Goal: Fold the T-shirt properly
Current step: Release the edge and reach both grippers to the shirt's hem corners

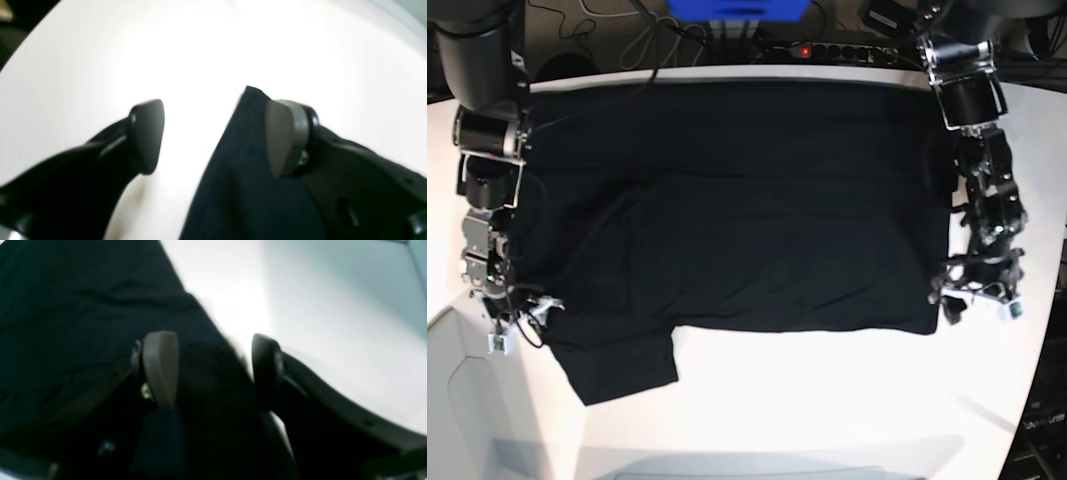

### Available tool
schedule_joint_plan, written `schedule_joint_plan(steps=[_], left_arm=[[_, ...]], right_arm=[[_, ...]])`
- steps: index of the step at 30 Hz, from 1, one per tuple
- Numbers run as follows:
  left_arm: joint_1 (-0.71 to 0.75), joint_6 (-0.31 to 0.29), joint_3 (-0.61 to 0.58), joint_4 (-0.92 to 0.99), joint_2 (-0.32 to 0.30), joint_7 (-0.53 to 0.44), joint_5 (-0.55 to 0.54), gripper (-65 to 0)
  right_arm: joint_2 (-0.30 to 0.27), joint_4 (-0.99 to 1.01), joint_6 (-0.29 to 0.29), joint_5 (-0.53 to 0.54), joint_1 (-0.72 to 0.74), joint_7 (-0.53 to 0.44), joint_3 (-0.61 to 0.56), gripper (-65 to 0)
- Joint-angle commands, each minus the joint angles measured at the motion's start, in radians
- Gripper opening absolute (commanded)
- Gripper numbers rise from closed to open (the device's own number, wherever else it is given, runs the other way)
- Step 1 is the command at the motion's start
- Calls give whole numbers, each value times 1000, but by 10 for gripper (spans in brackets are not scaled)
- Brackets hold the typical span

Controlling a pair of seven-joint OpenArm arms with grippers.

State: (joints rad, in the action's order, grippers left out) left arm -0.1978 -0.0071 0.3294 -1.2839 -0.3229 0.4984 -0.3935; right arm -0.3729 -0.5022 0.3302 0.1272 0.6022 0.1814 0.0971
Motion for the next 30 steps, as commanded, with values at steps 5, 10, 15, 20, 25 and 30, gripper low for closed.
schedule_joint_plan(steps=[5, 10, 15, 20, 25, 30], left_arm=[[-110, 2, -98, 189, -29, -163, -2, -193], [-219, 2, -203, 405, -29, -258, -2, -192], [-283, 2, -303, 534, -29, -332, -2, -192], [-343, 2, -378, 659, -29, -379, -2, -195], [-374, 2, -435, 740, -20, -383, -2, -198], [-380, 2, -516, 781, -18, -386, -8, -336]], right_arm=[[-16, 17, -52, 5, 32, -55, -3, -297], [-11, 43, -101, 5, 18, -73, -4, -297], [5, 55, -101, 5, -9, -73, -4, -298], [15, 55, -101, 5, -17, -73, -4, -301], [27, 55, -101, 5, -17, -73, -4, -302], [28, 55, -101, 5, -17, -73, -4, -306]])
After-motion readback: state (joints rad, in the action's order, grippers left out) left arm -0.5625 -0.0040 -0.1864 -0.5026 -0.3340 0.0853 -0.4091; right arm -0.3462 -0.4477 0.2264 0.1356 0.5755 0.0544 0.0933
